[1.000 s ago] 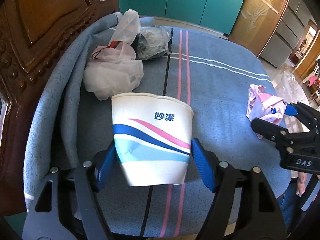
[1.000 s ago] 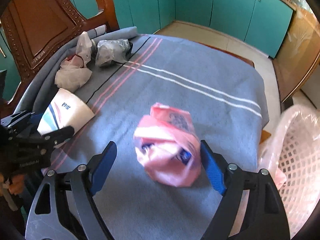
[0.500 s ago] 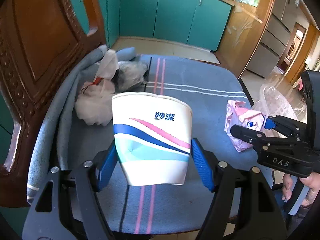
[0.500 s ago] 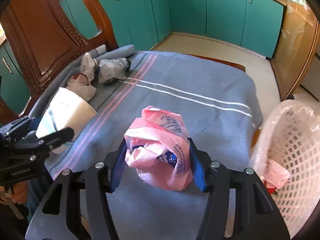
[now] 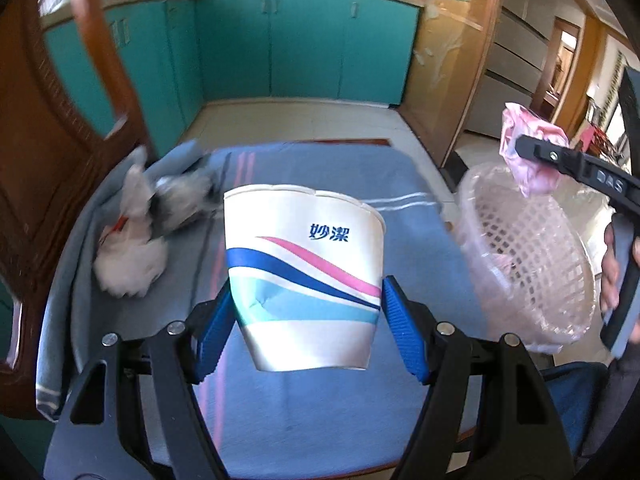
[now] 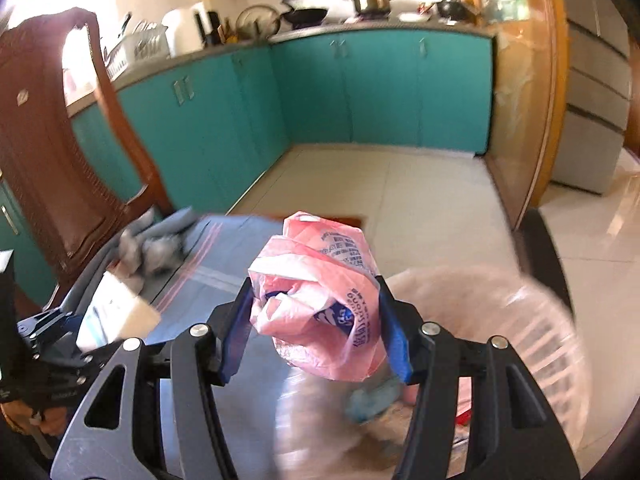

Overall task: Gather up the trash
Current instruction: 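Carry paper cup and pink bag into the white basket with both grippers and release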

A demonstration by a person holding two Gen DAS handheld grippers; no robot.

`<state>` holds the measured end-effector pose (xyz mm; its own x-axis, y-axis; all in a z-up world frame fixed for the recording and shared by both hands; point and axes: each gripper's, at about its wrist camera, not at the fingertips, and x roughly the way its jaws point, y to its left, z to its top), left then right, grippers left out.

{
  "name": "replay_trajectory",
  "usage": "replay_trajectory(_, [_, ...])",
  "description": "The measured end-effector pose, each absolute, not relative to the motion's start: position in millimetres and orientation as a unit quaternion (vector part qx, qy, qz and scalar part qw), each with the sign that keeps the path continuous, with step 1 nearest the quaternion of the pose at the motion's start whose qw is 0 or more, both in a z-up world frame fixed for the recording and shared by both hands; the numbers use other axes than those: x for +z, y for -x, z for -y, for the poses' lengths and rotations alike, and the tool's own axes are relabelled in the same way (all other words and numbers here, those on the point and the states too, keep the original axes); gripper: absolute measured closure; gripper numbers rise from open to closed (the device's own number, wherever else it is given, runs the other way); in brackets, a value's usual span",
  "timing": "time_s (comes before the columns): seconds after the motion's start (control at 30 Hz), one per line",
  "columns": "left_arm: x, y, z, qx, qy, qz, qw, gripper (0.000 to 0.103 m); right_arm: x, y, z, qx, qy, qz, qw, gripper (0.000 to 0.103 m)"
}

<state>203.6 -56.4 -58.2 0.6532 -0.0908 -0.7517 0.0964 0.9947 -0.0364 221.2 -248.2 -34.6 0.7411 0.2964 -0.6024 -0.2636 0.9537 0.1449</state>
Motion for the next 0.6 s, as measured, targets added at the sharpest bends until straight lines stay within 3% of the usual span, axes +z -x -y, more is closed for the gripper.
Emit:
replay_trajectory(0.3, [-55, -219, 157, -0.094, -0.067, -0.395, 0.911, 0.031, -89, -212, 343, 0.103, -0.074, -0.336, 0.933, 0.046])
replay_trajectory(0.6, [-67, -235, 240, -0.147, -0.084, -0.399, 0.901, 0.031, -80, -176, 387, 0.088, -0.086, -0.303, 0.945, 0.046])
